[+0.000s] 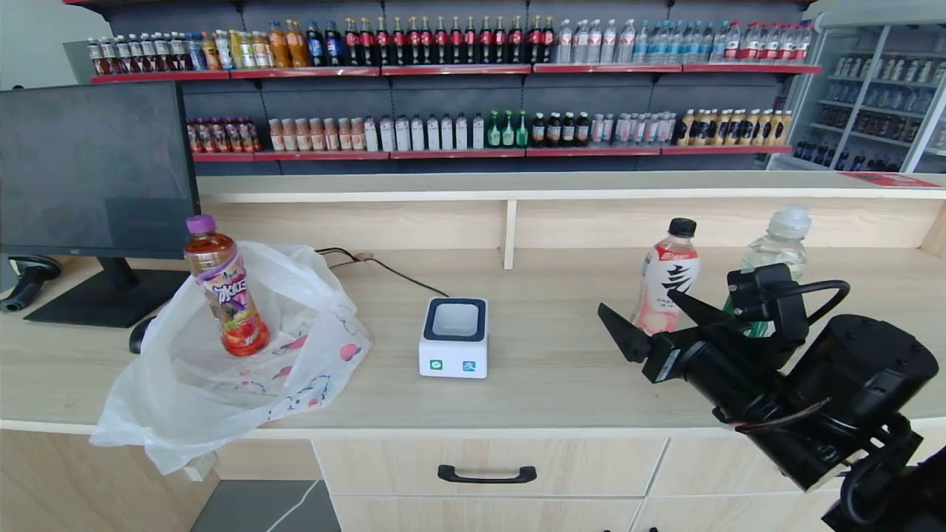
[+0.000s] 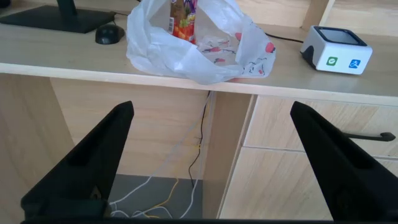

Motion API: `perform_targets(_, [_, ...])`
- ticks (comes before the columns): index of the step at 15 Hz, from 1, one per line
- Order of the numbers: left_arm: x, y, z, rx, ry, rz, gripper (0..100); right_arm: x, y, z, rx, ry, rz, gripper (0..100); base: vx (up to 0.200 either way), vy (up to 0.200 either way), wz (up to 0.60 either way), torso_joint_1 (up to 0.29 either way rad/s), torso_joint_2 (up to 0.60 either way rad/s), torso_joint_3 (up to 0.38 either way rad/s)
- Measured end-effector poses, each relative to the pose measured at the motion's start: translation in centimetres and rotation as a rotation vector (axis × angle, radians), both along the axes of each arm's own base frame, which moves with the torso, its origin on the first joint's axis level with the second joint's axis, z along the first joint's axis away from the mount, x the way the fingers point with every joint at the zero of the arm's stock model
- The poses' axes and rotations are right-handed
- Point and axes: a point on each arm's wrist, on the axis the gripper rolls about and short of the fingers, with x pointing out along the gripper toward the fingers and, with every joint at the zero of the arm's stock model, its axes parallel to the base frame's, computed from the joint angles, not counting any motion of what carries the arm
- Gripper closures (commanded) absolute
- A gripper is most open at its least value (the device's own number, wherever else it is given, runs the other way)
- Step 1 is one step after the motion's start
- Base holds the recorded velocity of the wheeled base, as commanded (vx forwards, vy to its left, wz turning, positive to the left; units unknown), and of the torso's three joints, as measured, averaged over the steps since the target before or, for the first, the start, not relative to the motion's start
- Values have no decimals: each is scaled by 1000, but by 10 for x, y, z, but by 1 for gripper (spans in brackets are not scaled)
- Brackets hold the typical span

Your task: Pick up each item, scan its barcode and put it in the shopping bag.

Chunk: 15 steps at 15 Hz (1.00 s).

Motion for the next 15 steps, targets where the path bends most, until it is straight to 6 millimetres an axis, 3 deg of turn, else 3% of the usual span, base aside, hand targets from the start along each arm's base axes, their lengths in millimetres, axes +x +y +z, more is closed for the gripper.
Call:
perform_targets(6, [0, 0, 0, 0, 0, 0, 0, 13, -42, -10, -16, 44, -163, 0, 0, 0, 0, 0, 0, 0])
perform_targets(11, [0, 0, 0, 0, 0, 0, 0, 20, -46, -19, -24, 74, -183, 0, 0, 0, 0, 0, 0, 0])
perform_targets(15, [0, 0, 0, 0, 0, 0, 0, 41, -52, -27, -24, 80, -207, 0, 0, 0, 0, 0, 0, 0])
